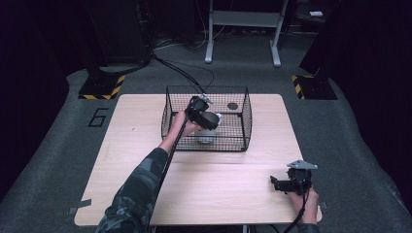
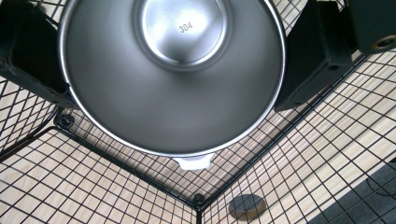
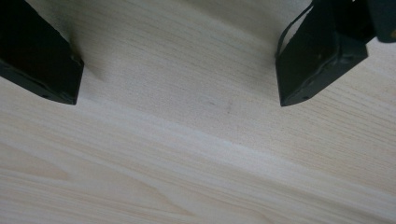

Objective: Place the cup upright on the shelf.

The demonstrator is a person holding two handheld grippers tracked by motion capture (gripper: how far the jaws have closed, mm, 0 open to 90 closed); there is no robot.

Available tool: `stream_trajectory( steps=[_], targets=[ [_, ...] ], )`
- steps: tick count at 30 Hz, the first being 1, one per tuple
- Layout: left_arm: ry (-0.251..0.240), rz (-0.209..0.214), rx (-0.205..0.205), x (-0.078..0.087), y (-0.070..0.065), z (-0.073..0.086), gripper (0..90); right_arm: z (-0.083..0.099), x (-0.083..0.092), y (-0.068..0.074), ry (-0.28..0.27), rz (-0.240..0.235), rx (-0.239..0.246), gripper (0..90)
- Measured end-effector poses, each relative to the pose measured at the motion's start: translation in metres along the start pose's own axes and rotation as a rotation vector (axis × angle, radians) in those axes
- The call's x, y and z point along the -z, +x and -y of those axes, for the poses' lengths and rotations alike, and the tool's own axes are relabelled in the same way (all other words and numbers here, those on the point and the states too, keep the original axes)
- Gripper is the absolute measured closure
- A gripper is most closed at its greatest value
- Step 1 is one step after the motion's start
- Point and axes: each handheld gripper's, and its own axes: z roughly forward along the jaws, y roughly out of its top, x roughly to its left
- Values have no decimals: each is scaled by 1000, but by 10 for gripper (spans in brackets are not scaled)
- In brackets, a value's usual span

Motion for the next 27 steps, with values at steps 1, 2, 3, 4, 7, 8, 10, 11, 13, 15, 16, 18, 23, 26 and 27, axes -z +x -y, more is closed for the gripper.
stream_trajectory(
  steps=[1, 2, 3, 4, 7, 8, 10, 11, 13, 15, 16, 18, 23, 26, 27],
  targets=[
    [1, 1, 1, 0, 0, 0, 59, 0, 0, 0, 2, 0, -6, 5],
    [2, 1, 2, 0, 0, 0, 59, 0, 0, 0, 2, 0, -5, 5],
    [3, 3, 6, -1, 0, 0, 59, 0, 0, 0, 1, 0, -6, 5],
    [3, 2, 4, -1, 0, 0, 59, 0, 0, 0, 2, 0, -6, 5],
    [6, 5, 5, 0, 1, 0, 59, 0, 0, 0, 2, 0, -6, 5],
    [6, 6, 6, 0, 1, 1, 59, 0, 0, 0, 1, 0, -5, 5],
    [10, 8, 6, 0, 1, 1, 59, 0, 0, 0, 2, 0, -5, 5],
    [12, 8, 8, 0, 1, 1, 59, 0, 0, 0, 1, 0, -5, 5],
    [16, 8, 4, 1, 1, 1, 59, 0, 0, 0, 1, 0, -5, 5],
    [17, 9, 3, 1, 1, 2, 58, 0, 0, 0, 1, 0, -4, 5],
    [19, 11, 3, 2, 1, 2, 58, 0, 0, 1, 2, 0, -7, 5],
    [24, 16, 7, 3, 2, 3, 57, 0, 0, 0, 1, 0, -5, 5],
    [18, 23, 22, 6, 5, 7, 56, 0, 0, 0, 1, 0, -5, 5],
    [19, 26, 24, 7, 7, 10, 55, 0, 0, 0, 2, 0, -5, 5],
    [15, 23, 28, 8, 6, 10, 54, 0, 0, 1, 2, 0, -7, 5]
  ],
)
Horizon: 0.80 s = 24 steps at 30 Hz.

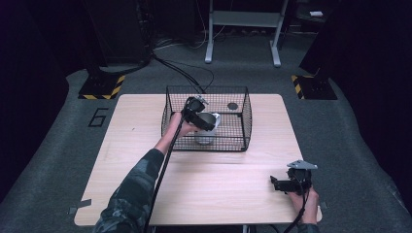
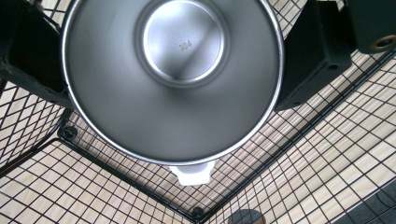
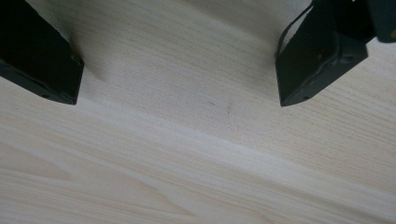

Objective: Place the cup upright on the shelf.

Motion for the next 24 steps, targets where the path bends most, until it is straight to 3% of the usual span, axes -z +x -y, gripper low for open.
stream_trajectory(
  steps=[5, 12, 24],
  targets=[
    [-10, 19, -2, 3, -1, 2, 48, 0, 0, 0, -1, 0, 2, 5],
    [-74, 16, 3, 15, -5, -2, 36, 0, 0, 0, -1, 0, 2, 5],
    [-155, -13, -11, 58, -12, -2, 19, 0, 0, 0, 1, 0, -1, 5]
  ],
)
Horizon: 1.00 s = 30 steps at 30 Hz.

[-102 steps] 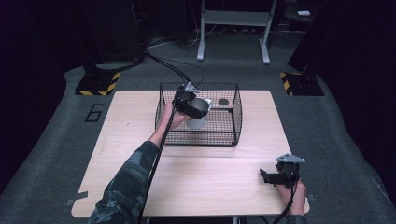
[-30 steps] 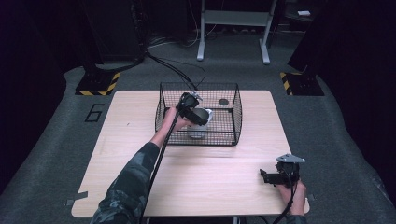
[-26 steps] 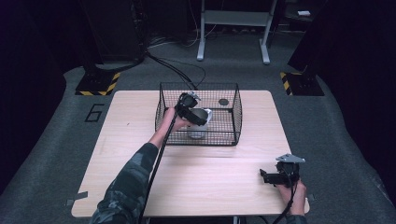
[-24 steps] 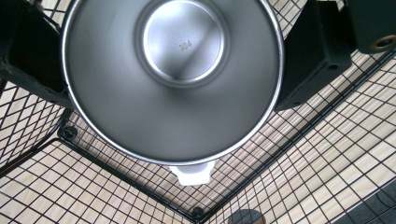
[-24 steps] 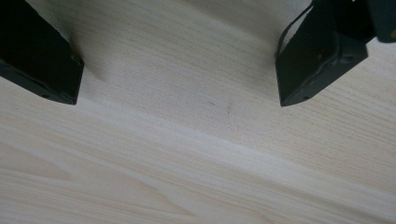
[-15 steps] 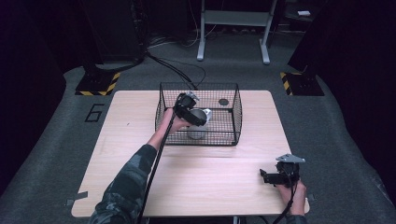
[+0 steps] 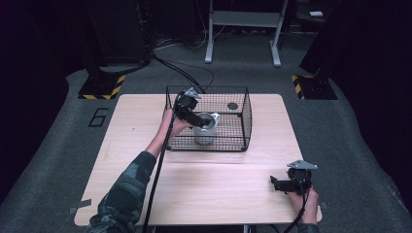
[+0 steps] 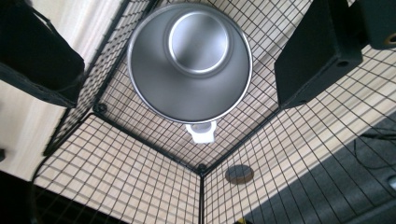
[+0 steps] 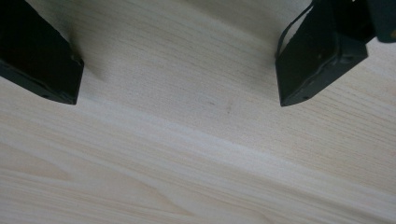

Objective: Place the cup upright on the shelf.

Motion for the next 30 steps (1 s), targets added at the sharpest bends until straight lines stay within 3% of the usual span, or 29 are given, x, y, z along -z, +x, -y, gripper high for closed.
stream_trajectory(
  steps=[6, 15, 22, 30],
  targets=[
    [-46, -3, -8, 27, -8, 3, 15, 0, 0, 0, -1, 0, 1, 5],
    [-67, -24, -51, 65, -21, 18, 14, 0, 0, -1, -2, 1, 7, 4],
    [-82, -50, -63, 90, -27, 38, 14, 0, 0, 0, -2, 2, 5, 4],
    [-87, -89, -47, 115, -31, 77, 14, 0, 0, 0, -2, 3, 5, 4]
  ],
)
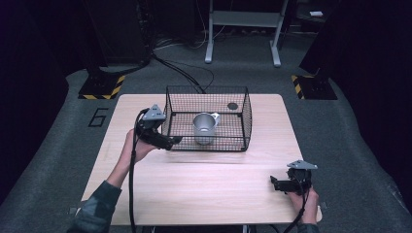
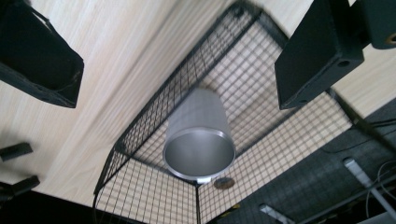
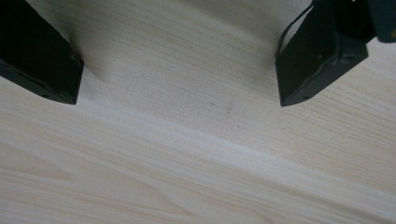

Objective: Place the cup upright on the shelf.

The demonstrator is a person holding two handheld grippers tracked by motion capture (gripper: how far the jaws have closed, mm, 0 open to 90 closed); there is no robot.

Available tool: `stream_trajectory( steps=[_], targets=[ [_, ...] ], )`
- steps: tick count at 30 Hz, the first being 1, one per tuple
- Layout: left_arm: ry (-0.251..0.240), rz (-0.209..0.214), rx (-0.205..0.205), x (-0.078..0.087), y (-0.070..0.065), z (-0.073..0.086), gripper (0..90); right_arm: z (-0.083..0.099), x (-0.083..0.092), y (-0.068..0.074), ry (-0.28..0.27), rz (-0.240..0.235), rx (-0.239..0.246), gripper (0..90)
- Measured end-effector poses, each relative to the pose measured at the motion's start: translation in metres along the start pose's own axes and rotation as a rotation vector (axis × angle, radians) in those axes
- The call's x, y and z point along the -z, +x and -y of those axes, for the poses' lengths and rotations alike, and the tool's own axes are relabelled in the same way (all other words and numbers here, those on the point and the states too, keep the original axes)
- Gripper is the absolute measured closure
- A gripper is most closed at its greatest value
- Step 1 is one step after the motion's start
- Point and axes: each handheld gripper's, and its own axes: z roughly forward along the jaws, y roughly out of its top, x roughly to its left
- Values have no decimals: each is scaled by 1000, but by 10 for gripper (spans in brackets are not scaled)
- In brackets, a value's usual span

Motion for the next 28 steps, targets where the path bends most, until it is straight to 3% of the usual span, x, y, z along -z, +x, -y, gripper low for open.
stream_trajectory(
  steps=[8, 13, 19, 22, 24, 28],
  targets=[
    [22, -58, 30, 21, -5, 56, 13, 0, 0, 0, -1, 1, 2, 4],
    [65, -107, 65, 26, -9, 95, 9, 0, 0, 0, -3, 1, 2, 4],
    [113, -122, 149, 24, -7, 146, 2, 0, 0, 0, -3, 3, 2, 1],
    [145, -155, 186, 21, -6, 169, 2, 0, 0, 0, 1, 2, -3, 0],
    [153, -170, 231, 18, -6, 187, 2, 0, 0, 0, 2, 2, -4, 0],
    [162, -213, 273, 16, -5, 208, 1, 0, 0, 0, 4, 1, -1, 0]
  ],
)
